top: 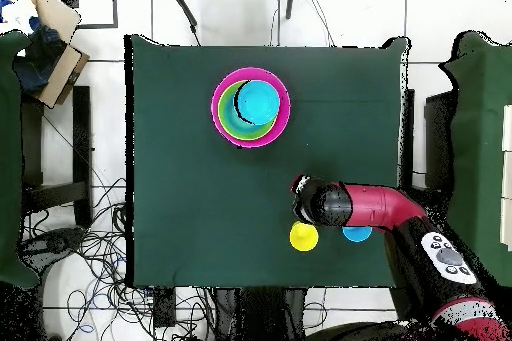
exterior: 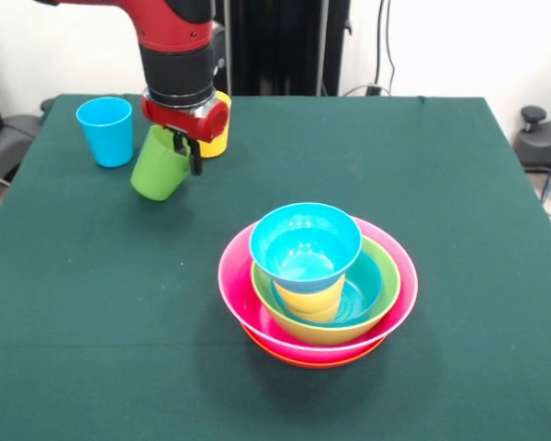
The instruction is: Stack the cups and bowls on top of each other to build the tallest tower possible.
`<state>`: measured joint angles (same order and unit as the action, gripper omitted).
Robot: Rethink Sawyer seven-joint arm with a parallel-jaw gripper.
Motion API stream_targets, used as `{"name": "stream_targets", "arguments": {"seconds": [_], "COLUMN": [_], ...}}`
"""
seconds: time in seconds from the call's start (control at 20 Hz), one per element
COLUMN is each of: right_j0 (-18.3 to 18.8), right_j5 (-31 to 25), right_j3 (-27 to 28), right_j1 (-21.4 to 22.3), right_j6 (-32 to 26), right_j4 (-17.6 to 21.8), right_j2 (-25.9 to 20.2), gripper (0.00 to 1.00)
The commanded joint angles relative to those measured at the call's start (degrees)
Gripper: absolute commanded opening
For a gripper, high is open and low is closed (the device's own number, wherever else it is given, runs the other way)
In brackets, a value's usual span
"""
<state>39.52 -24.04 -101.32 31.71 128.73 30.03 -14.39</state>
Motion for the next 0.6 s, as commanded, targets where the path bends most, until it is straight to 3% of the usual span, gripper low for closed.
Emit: {"name": "stream_targets", "arguments": {"seconds": [0.05,0.35,0.6], "right_j0": [-1.7,-1.6,-1.6], "right_j5": [-0.5,-5.5,-7.6], "right_j3": [0.7,-0.2,0.8], "right_j1": [-0.4,3.3,3.9], "right_j6": [-4.1,-5.8,-6.9], "right_j4": [3.2,1.0,0.7], "right_j2": [-1.8,-3.0,-3.3], "gripper": [0.0,0.0,0.0]}}
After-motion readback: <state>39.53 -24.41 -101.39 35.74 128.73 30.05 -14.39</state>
